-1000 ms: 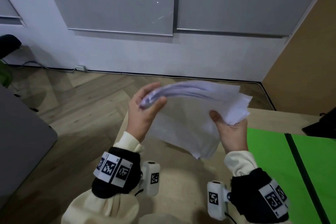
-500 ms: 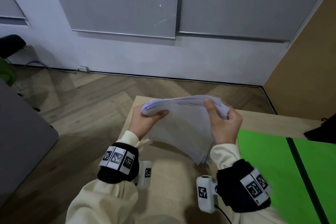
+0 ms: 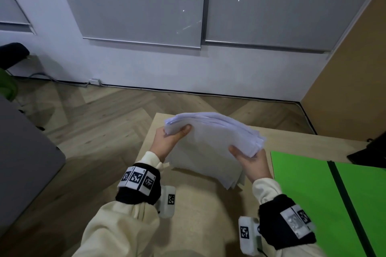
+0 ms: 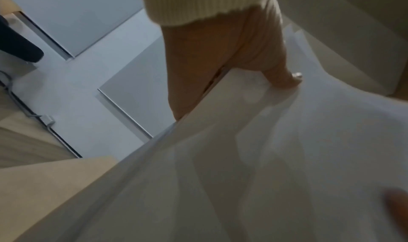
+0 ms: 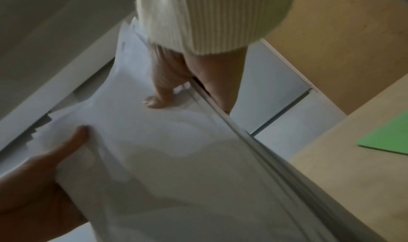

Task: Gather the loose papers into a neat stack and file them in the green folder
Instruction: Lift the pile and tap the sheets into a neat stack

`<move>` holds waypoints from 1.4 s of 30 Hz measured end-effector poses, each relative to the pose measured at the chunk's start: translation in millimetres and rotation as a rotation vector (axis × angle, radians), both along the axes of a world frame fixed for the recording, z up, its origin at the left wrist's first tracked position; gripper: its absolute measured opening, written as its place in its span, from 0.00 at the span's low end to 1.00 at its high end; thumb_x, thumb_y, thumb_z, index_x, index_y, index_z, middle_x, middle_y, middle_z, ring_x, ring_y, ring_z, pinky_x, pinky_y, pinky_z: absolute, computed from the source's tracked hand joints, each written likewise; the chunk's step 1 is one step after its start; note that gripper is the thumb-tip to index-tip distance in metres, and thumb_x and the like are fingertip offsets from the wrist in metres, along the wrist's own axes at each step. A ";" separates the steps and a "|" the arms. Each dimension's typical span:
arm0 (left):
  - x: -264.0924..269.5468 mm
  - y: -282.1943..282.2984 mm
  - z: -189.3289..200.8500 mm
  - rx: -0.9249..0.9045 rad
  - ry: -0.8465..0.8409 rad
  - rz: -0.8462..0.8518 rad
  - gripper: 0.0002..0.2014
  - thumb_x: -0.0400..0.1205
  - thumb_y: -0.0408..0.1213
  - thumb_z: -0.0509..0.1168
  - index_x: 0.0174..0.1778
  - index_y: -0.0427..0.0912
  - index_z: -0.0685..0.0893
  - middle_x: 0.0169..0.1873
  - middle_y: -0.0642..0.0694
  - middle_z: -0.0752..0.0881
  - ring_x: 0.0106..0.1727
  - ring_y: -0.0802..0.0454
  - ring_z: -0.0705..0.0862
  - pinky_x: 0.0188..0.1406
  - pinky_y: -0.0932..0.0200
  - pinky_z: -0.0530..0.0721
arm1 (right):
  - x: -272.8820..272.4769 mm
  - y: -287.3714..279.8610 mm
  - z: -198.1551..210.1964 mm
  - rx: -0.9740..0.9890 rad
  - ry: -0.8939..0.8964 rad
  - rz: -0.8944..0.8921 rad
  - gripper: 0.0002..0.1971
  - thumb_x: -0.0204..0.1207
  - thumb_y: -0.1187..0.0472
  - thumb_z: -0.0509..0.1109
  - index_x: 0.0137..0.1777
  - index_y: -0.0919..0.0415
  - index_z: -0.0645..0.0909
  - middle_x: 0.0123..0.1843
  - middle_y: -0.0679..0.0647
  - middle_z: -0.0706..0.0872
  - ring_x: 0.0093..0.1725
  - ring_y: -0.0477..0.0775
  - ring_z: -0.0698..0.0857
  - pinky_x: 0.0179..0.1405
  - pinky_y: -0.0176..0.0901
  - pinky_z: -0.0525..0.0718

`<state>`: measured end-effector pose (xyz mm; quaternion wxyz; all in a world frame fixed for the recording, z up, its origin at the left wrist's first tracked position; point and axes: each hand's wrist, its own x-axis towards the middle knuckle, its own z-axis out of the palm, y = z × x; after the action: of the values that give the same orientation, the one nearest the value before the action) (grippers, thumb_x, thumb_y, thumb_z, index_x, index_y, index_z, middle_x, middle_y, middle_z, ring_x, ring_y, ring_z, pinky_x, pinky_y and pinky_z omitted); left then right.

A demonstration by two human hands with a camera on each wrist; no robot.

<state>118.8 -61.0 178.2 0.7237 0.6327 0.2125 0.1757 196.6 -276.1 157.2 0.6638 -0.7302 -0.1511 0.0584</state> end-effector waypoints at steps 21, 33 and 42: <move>10.5 -51.9 21.1 -0.060 -0.139 0.480 0.26 0.63 0.53 0.79 0.35 0.30 0.84 0.28 0.44 0.84 0.32 0.52 0.82 0.40 0.52 0.85 | -4.7 18.0 37.0 0.307 -0.079 -0.347 0.10 0.70 0.53 0.75 0.30 0.56 0.84 0.22 0.39 0.83 0.28 0.31 0.78 0.37 0.23 0.77; 14.2 -33.1 18.0 -0.173 -0.007 0.525 0.25 0.61 0.60 0.75 0.31 0.41 0.76 0.30 0.44 0.72 0.33 0.50 0.71 0.36 0.55 0.73 | 8.3 0.7 16.9 0.219 -0.145 -0.142 0.23 0.61 0.41 0.75 0.54 0.50 0.83 0.50 0.33 0.89 0.51 0.31 0.84 0.56 0.30 0.79; 7.1 -21.2 25.1 -0.059 -0.098 0.228 0.22 0.72 0.59 0.69 0.33 0.41 0.78 0.32 0.43 0.79 0.35 0.50 0.78 0.40 0.56 0.77 | 12.6 -3.8 13.5 0.108 -0.085 -0.165 0.09 0.68 0.73 0.75 0.44 0.60 0.85 0.27 0.27 0.87 0.28 0.24 0.83 0.32 0.19 0.80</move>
<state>125.9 -82.2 203.3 0.7268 0.5737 0.2523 0.2812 209.2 -280.0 170.7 0.6978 -0.7050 -0.1216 -0.0358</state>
